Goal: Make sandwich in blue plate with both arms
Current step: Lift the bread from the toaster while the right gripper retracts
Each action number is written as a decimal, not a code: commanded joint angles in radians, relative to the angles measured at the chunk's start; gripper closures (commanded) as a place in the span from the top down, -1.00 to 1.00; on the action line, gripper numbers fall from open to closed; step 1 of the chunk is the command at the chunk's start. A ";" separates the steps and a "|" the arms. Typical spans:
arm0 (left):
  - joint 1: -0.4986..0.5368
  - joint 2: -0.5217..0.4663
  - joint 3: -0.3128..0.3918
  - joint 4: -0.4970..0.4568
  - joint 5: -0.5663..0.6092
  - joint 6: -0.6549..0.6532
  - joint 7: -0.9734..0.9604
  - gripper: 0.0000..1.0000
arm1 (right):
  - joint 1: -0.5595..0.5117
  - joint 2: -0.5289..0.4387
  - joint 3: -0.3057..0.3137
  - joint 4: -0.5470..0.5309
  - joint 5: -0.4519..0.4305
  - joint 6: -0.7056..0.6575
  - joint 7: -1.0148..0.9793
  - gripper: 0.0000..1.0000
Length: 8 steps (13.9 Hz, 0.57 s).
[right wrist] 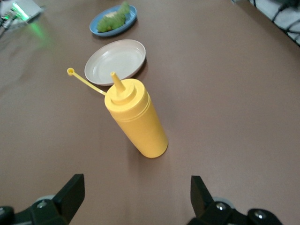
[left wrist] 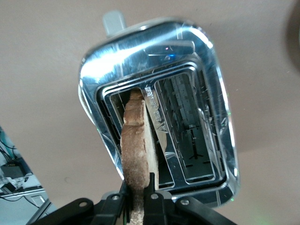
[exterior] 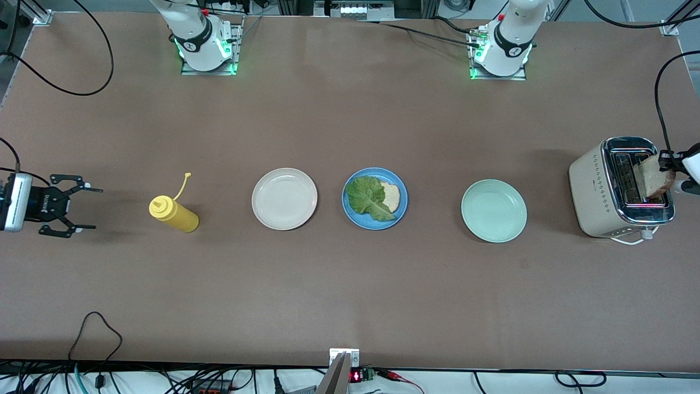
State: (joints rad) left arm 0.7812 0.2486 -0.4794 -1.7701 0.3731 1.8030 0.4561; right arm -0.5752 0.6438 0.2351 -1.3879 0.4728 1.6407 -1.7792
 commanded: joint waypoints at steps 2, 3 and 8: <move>0.009 -0.029 -0.117 0.170 -0.020 -0.248 0.026 -0.99 | 0.096 -0.177 -0.016 -0.043 -0.167 0.027 0.321 1.00; 0.006 -0.028 -0.148 0.207 -0.020 -0.292 0.024 -0.99 | 0.125 -0.217 -0.014 -0.043 -0.219 0.028 0.425 1.00; -0.016 -0.012 -0.242 0.268 -0.104 -0.315 0.004 -0.99 | 0.274 -0.416 -0.014 -0.115 -0.361 0.018 0.938 1.00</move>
State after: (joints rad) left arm 0.7702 0.2139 -0.7028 -1.5288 0.3325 1.5044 0.4558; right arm -0.3465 0.3286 0.2354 -1.4174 0.1567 1.6473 -0.9917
